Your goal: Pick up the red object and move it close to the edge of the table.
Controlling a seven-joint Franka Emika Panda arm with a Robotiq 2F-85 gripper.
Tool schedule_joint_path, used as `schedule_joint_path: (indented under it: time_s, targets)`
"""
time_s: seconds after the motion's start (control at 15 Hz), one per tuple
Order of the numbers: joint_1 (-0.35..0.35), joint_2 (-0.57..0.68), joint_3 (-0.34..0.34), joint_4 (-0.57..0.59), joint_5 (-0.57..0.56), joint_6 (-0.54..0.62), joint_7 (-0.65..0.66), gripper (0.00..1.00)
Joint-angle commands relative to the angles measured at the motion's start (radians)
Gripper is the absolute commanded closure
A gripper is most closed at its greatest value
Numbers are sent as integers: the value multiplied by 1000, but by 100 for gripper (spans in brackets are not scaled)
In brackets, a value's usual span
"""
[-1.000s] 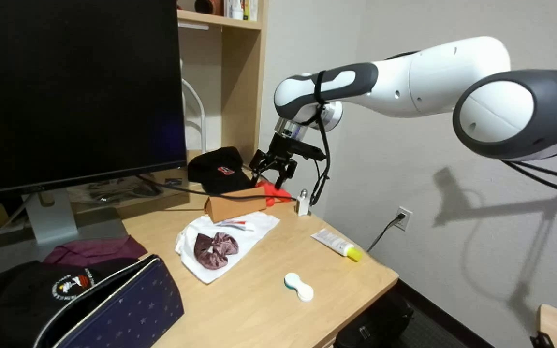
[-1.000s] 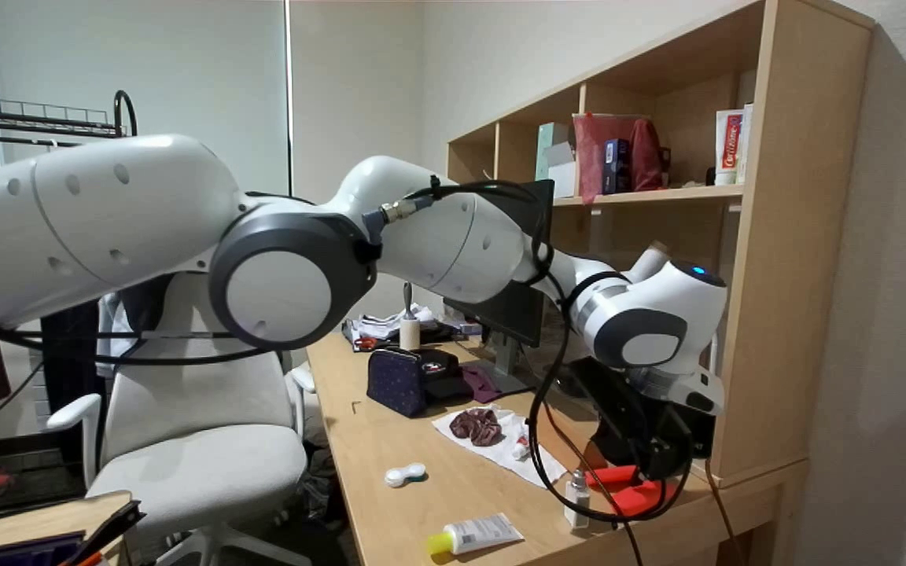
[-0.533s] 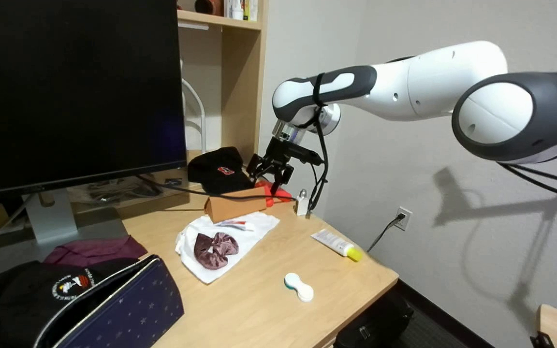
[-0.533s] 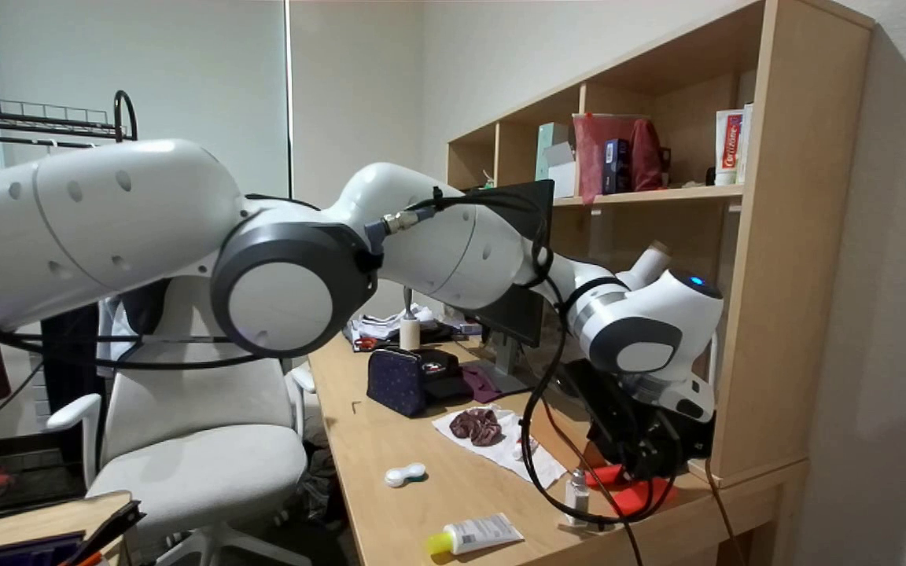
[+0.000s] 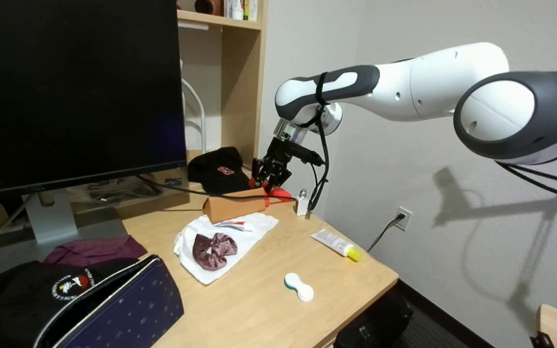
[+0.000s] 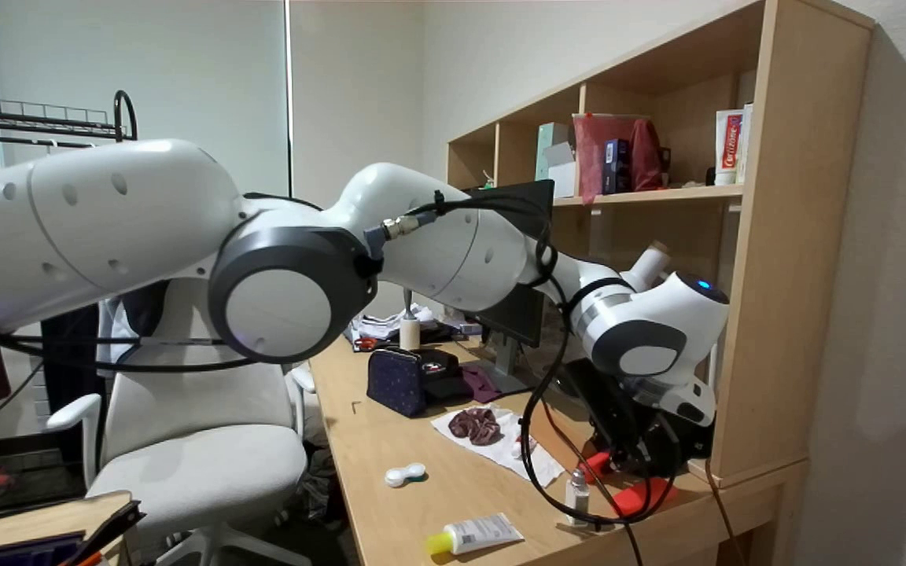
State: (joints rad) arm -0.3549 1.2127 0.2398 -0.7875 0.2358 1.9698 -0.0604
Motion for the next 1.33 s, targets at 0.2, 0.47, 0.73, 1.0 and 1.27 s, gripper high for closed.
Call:
schedule_joint_path:
  time_s: [0.2,0.47,0.73,1.0,1.27]
  targets:
    - [-27,1,38,51,24,-15,-21,87]
    - [-33,-11,51,72,24,-7,-32,88]
    - [-34,-12,60,84,20,-11,-37,88]
    - [-22,-17,43,84,2,-5,-19,88]
    - [6,-4,12,84,-27,-18,9,88]
